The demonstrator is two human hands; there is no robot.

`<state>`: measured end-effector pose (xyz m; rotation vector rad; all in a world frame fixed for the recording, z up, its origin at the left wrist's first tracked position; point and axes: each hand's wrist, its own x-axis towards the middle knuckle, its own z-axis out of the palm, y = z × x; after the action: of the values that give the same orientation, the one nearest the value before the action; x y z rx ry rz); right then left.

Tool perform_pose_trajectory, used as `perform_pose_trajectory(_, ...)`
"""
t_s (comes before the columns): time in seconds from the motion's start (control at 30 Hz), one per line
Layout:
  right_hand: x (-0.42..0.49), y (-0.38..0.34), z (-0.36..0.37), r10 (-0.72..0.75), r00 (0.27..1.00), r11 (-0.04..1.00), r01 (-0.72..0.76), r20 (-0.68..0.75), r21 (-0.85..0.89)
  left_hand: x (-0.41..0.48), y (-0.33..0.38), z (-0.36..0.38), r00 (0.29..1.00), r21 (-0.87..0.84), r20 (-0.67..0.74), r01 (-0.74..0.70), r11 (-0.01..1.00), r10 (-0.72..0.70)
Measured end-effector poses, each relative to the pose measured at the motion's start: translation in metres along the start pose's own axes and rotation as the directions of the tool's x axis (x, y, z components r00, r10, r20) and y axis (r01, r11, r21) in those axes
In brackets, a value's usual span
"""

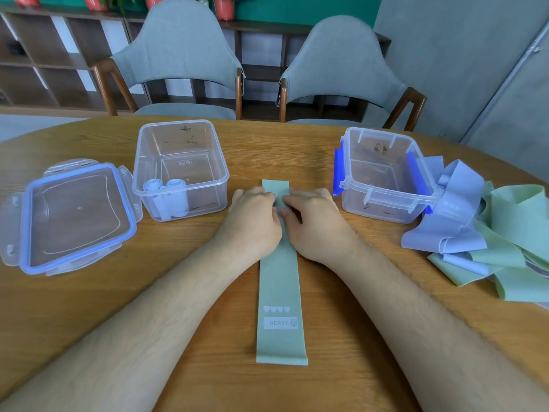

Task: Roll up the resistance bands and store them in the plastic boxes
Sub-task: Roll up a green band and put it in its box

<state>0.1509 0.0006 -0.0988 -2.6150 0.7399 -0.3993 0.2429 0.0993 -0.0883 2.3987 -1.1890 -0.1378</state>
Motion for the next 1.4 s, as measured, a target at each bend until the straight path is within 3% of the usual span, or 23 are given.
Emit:
perform_pose_trajectory(0.13, -0.001, -0.002, 0.0, -0.051, 0.998, 0.998, 0.051, -0.022, 0.028, 0.0, -0.002, -0.001, 0.999, -0.142, -0.033, 0.021, 0.99, -0.026)
perform_pose_trajectory(0.27, 0.001, -0.003, -0.005, -0.03, 0.991, 0.999, 0.032, -0.129, 0.015, -0.001, 0.0, 0.001, 0.996, -0.098, -0.068, 0.045, 0.994, -0.052)
perform_pose_trajectory(0.4, -0.001, -0.004, -0.004, -0.088, 0.992, 0.993, 0.094, -0.09, 0.065, -0.001, 0.001, 0.002, 0.998, -0.182, -0.061, 0.005, 0.983, -0.017)
perform_pose_trajectory(0.6, -0.003, -0.005, -0.005, -0.013, 0.99, 0.993, 0.029, -0.142, 0.111, -0.002, 0.001, 0.001, 0.994, -0.11, -0.09, 0.055, 0.992, -0.065)
perform_pose_trajectory(0.83, -0.008, -0.006, -0.01, -0.032, 0.994, 0.975, 0.055, -0.109, 0.215, -0.002, 0.002, -0.003, 0.996, -0.219, -0.085, 0.008, 0.976, -0.027)
perform_pose_trajectory(0.97, -0.005, -0.005, -0.005, -0.031, 0.99, 0.989, 0.051, -0.141, 0.141, -0.004, 0.005, -0.001, 0.996, -0.11, -0.079, 0.039, 0.993, -0.048)
perform_pose_trajectory(1.1, -0.005, -0.009, -0.004, -0.184, 0.959, 0.983, 0.179, -0.215, -0.044, -0.007, 0.002, 0.004, 0.997, 0.115, -0.075, 0.013, 0.993, -0.005)
perform_pose_trajectory(1.4, -0.031, -0.001, -0.005, -0.26, 0.959, 0.966, 0.257, -0.117, -0.039, -0.032, -0.011, -0.009, 0.995, 0.092, 0.019, -0.095, 0.991, 0.093)
